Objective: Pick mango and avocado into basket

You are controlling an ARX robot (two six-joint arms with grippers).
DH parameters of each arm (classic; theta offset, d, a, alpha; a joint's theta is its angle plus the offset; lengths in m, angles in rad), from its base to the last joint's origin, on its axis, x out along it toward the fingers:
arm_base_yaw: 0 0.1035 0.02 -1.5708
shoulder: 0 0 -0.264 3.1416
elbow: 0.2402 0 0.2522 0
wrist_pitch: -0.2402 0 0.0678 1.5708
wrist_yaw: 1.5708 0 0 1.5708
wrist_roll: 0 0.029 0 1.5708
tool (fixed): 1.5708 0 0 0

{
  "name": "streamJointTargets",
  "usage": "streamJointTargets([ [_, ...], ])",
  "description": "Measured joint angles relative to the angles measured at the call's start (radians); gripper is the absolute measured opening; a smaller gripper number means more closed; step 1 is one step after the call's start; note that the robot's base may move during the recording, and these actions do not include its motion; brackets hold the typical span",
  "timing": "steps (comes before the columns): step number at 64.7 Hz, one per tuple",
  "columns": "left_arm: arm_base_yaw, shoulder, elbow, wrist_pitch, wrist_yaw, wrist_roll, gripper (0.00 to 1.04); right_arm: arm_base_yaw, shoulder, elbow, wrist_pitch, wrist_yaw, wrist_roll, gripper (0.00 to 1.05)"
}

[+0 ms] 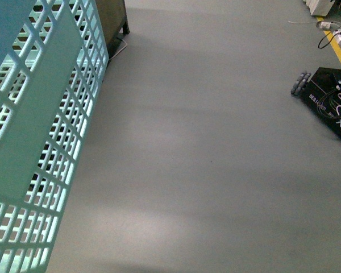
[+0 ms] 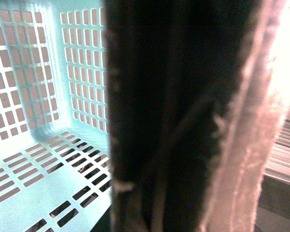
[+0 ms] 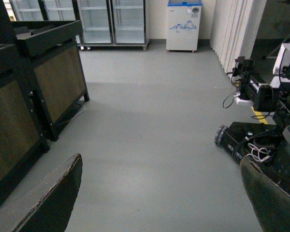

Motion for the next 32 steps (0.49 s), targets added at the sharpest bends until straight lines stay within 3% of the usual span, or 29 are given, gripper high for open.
streamJointTargets([
  [32,0.000,0.000,0.000,0.000,0.000,0.000,0.14,0.000,0.000,0.000,0.000,-0.001,0.000,0.96],
])
